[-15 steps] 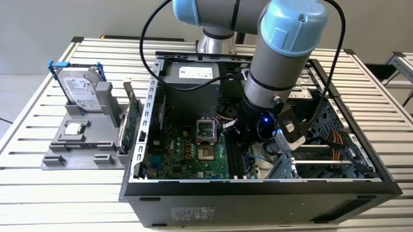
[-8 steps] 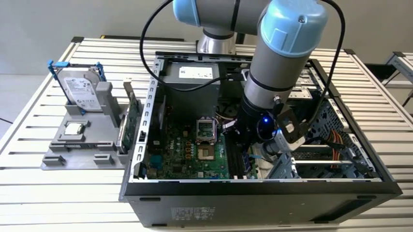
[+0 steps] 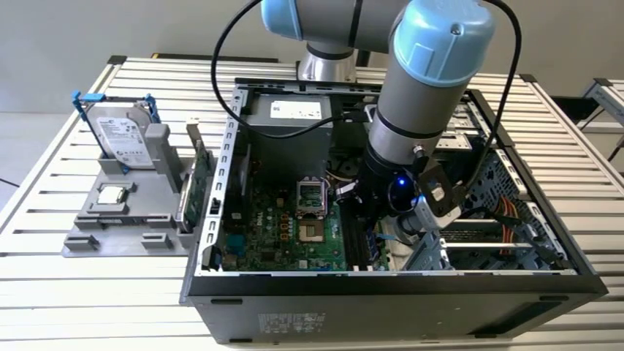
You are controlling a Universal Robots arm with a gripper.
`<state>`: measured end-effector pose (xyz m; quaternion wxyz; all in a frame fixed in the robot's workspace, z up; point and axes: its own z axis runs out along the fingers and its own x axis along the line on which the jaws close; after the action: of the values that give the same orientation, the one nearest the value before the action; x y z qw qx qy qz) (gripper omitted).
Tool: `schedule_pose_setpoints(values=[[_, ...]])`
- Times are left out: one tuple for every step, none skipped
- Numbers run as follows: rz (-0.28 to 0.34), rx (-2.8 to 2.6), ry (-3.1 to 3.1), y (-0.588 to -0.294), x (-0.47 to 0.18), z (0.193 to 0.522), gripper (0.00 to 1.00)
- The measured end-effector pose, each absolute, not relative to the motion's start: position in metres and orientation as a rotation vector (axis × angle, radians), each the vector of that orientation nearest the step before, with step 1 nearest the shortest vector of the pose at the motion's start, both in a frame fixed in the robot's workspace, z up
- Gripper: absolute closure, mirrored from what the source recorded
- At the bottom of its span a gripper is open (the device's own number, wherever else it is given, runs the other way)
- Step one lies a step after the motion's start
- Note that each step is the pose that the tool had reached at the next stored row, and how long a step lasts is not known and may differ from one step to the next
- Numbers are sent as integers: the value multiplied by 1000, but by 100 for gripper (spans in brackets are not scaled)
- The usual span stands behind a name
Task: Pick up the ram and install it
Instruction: 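Insert the ram into the slot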
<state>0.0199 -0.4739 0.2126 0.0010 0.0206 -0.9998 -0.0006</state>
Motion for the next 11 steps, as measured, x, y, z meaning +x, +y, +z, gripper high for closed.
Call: schedule_pose_setpoints(values=[[-2,65,-3139,-474,20,213,100],[-2,65,-3139,-474,20,213,100],[-2,65,-3139,-474,20,213,100],[-2,65,-3139,-474,20,213,100],[-2,65,-3139,-474,20,213,100],[-2,65,-3139,-474,20,213,100],[-2,65,-3139,-474,20,213,100],[-2,65,-3139,-474,20,213,100],[-2,65,-3139,-474,20,213,100],[-1,65,-3139,-474,20,213,100],[-1,65,-3139,-474,20,213,100]])
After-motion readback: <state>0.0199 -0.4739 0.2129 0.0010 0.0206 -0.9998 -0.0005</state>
